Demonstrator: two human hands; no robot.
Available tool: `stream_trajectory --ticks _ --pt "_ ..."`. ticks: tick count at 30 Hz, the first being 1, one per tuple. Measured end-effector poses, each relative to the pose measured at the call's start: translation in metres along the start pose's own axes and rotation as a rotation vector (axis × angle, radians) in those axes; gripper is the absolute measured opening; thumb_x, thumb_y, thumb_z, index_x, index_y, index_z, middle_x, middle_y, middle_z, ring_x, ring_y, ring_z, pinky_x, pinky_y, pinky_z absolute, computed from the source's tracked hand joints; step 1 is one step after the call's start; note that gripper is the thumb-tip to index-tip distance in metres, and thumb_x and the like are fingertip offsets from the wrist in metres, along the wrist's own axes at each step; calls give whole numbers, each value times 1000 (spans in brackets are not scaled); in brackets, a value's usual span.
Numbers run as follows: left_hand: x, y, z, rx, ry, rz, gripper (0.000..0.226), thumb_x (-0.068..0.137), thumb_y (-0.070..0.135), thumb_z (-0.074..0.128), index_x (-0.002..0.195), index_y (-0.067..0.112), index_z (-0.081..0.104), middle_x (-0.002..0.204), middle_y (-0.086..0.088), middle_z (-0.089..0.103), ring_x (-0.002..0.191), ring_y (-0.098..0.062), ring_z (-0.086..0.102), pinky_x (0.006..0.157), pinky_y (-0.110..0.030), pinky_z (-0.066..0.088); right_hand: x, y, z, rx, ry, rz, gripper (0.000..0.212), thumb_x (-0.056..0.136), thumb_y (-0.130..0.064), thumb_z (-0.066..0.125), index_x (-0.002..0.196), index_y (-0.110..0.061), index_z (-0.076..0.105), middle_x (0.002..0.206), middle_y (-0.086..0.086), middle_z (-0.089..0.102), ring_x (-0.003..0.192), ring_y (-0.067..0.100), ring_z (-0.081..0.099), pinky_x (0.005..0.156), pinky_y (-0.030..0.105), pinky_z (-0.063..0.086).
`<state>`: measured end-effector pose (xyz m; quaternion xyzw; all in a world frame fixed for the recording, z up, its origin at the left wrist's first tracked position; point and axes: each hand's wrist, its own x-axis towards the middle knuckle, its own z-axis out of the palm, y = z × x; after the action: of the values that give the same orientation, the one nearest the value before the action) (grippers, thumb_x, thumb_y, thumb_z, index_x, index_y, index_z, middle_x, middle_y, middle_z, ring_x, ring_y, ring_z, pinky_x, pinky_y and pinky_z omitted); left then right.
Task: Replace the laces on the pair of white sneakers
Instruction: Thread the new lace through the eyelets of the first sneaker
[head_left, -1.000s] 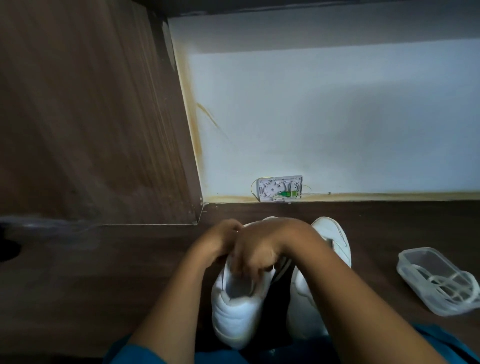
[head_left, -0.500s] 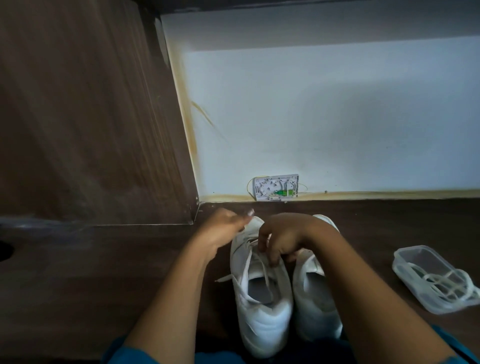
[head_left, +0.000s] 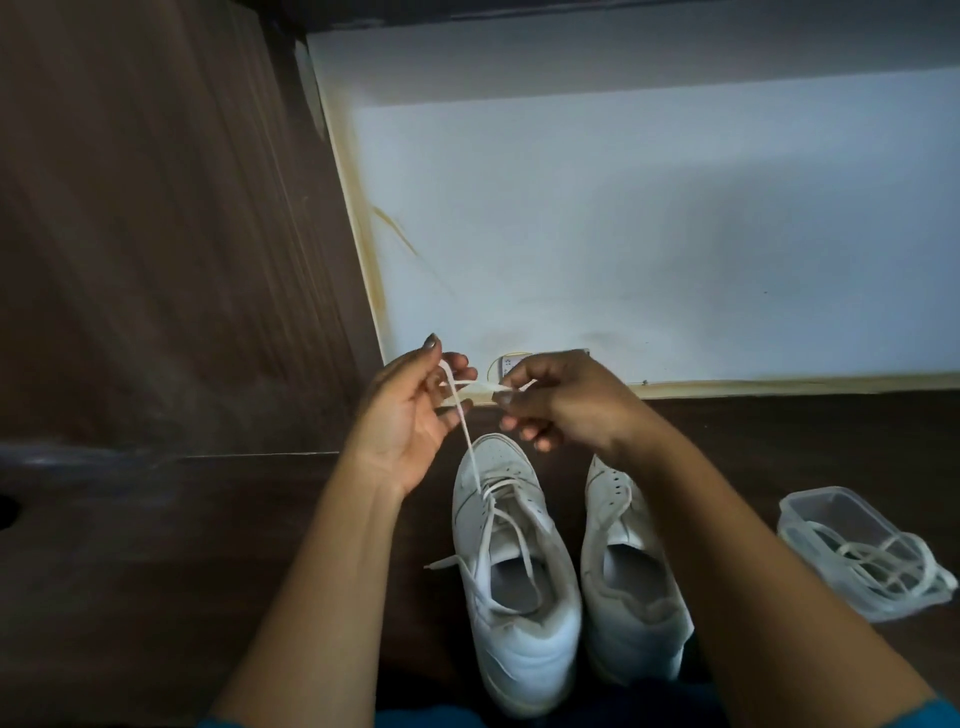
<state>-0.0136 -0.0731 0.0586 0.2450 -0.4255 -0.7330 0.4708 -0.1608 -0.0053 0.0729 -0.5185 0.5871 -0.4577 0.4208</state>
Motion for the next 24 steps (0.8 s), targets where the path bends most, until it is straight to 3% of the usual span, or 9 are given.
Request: stream_trajectory --ticks 3,6,9,11,13,15,17,20,24 --pt "-3 1 6 151 -58 50 15 74 30 60 67 17 57 76 2 61 74 -15 59 69 -33 47 4 4 11 -52 29 19 16 89 -9 60 74 -12 57 56 0 63 46 11 53 44 22 42" --pt "-2 -6 5 554 62 133 33 85 24 64 58 18 47 54 8 56 65 -17 55 67 -31 46 7 4 8 99 222 -111 20 86 -7 63 67 -11 58 53 -3 60 46 10 52 46 20 43" --pt "1 -10 1 695 232 220 36 84 12 64 55 10 42 52 -8 39 43 -17 41 49 -24 35 11 11 -6 -538 457 -264 12 81 -14 62 70 -16 64 65 -4 65 63 12 59 58 20 44" --pt "3 -5 -2 578 307 234 31 81 0 59 58 10 41 56 -6 29 41 -14 26 40 -17 22 12 21 -12 -1041 399 -193 11 82 -14 56 83 -11 66 84 6 68 82 24 62 66 25 45" --pt "5 3 -10 451 374 233 39 78 -5 55 48 15 40 54 -4 30 44 -15 23 38 -16 19 14 32 -15 -1216 283 -40 12 82 -10 52 87 -10 64 90 11 64 89 30 60 66 26 39" --pt "4 6 -17 434 367 209 44 78 -6 52 41 16 44 55 -6 36 41 -13 28 38 -17 23 15 39 -15 -1220 162 17 7 81 -11 54 76 -14 57 80 8 56 83 29 56 62 23 35" --pt "0 6 -17 486 280 205 43 79 -9 52 45 17 48 55 -7 40 37 -10 33 39 -18 28 19 44 -12 -1086 40 -129 8 80 -19 63 87 -17 59 88 3 59 93 26 57 66 22 36" --pt "-4 2 -5 608 70 217 20 74 -12 59 63 2 50 55 -2 58 45 -6 48 42 -13 36 16 40 8 -626 -73 -230 64 77 -28 75 134 -24 45 126 -4 55 112 11 54 87 23 43" --pt "-2 -6 3 586 -57 187 31 79 -18 57 64 5 41 69 -12 63 53 -7 61 48 -16 45 15 34 18 -490 37 -336 10 88 -9 62 96 -7 66 68 -7 61 56 -1 56 56 16 44"
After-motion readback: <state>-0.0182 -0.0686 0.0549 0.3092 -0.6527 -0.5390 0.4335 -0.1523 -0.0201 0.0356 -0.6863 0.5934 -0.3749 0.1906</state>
